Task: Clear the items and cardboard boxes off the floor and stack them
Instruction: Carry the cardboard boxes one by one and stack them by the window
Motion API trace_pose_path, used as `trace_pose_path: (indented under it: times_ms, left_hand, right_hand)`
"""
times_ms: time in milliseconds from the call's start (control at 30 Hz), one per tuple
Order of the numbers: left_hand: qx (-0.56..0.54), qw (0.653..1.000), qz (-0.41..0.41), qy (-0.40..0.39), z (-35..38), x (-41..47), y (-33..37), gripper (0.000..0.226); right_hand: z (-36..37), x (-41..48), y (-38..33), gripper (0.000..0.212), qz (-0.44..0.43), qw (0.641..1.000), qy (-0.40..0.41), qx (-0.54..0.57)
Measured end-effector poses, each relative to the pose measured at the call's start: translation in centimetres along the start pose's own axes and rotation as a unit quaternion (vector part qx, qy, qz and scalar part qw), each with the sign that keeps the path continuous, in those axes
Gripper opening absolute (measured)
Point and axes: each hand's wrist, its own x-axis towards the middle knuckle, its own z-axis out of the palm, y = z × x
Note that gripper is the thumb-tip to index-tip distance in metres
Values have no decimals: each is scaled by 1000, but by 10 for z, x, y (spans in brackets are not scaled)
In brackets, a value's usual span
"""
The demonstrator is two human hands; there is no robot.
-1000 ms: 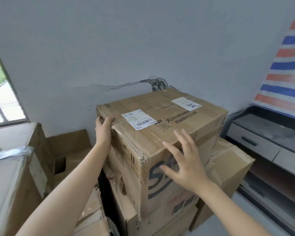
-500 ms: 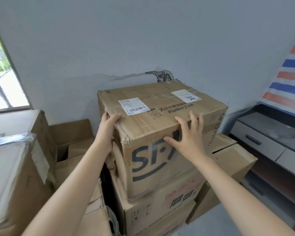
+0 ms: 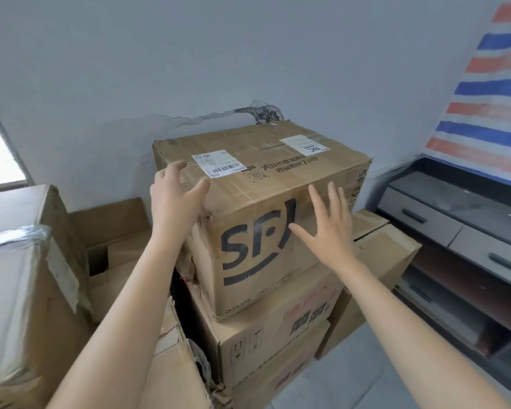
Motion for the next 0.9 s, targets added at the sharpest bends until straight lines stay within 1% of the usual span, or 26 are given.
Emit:
trace_pose_path:
  times_ms: [67, 167, 300, 400, 533, 633, 700, 800, 867, 900]
  left_hand:
    - [36, 997, 66, 0, 1, -13, 15, 46]
    - [3, 989, 130, -67, 14, -36, 33, 40]
    - [-46, 967, 175, -178, 49, -69, 45, 34]
    - [-47, 946, 191, -256, 82, -94, 46, 36]
    - [-47, 916, 115, -381, 134, -138, 32, 36]
    - [-24, 884, 56, -464, 170, -180, 15, 34]
    - [-1, 868, 28, -495, 190, -212, 6, 35]
    - [15, 845, -38, -534, 218, -269, -4, 38]
    - [23, 816, -71, -573, 239, -313, -4, 38]
    - [27, 799, -74, -597, 250, -336, 0, 36]
  right_hand:
    - [4, -26, 6, 81, 37, 997, 21, 62]
    - [9, -65, 15, 74, 116, 984, 45, 130]
    - [10, -119, 33, 70, 219, 964, 82, 127]
    - [2, -167, 52, 66, 290, 945, 94, 122]
    - [-16, -239, 82, 58, 392, 904, 139, 103]
    - [-30, -296, 107, 49, 476, 853, 187, 101]
    - [-38, -334, 125, 41, 529, 814, 213, 108]
    - [-49, -390, 145, 31, 595, 761, 236, 109]
    - [-56, -428, 154, 31, 635, 728, 227, 123]
    - [-60, -448, 159, 32, 647, 718, 220, 132]
